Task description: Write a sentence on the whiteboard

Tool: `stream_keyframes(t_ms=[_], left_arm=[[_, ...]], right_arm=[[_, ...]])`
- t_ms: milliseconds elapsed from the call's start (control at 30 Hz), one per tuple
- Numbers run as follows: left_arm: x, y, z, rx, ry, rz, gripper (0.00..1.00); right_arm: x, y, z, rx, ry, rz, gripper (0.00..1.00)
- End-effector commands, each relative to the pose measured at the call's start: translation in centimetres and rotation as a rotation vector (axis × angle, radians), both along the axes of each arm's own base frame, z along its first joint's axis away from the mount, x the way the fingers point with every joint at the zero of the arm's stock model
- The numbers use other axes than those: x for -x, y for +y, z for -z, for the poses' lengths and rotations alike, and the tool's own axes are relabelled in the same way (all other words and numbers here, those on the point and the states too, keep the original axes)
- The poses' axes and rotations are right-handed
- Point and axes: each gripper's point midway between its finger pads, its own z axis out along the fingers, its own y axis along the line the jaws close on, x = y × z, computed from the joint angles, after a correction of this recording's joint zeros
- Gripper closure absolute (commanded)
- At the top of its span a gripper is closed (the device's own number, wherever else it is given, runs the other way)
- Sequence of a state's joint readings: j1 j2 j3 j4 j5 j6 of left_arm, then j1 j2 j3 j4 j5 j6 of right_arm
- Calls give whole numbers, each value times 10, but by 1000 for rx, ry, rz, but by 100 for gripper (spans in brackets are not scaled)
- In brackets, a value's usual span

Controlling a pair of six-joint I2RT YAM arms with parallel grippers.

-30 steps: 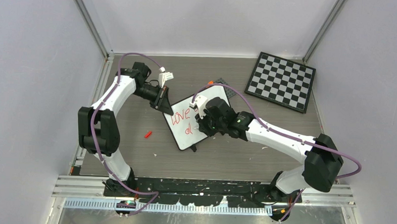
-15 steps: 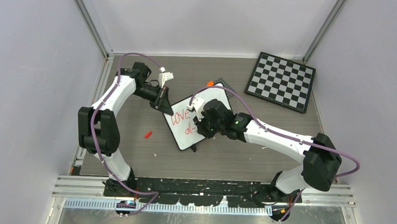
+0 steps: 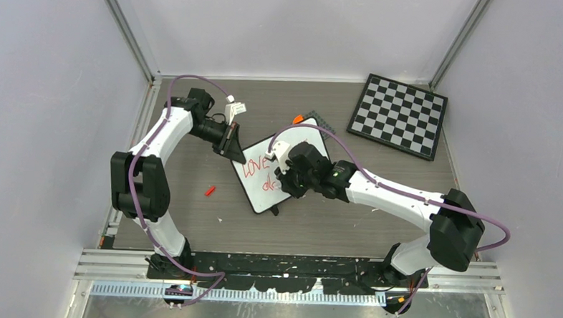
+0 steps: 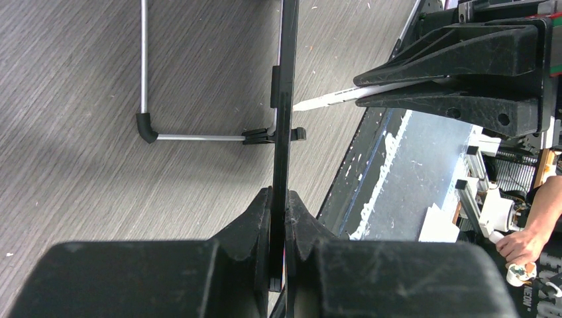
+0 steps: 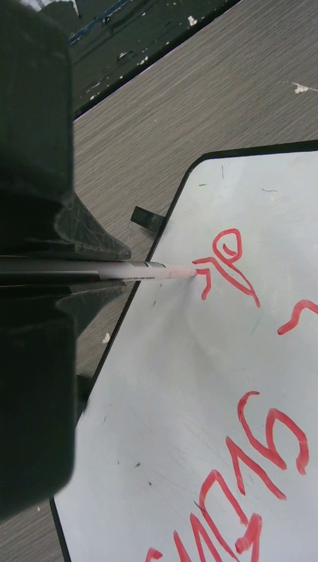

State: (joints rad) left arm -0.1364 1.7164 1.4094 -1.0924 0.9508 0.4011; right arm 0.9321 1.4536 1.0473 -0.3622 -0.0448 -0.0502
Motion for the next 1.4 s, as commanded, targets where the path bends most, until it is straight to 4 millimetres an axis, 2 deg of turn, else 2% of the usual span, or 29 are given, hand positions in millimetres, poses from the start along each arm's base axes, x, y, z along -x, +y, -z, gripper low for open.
stream_keyframes(t_ms=[0,467,1033,1133,1367], left_arm=[[1,6,12,-76,-6,-5,100],[1,6,11,-76,-6,-7,100],[-1,5,11,-77,-9,-7,100],[-1,6,12,-77,-5,-9,100],[1,6,12,-79,-6,-7,100]], right_arm=[[-5,-5,-5,7,-40,13,100],[-30,-9,-31,-41,-99,93,100],[-28,4,-46,-102,-87,64,100],[-29,4,-44,-98,-84,64,100],[-23,-3,-24,-49,-52,56,100]])
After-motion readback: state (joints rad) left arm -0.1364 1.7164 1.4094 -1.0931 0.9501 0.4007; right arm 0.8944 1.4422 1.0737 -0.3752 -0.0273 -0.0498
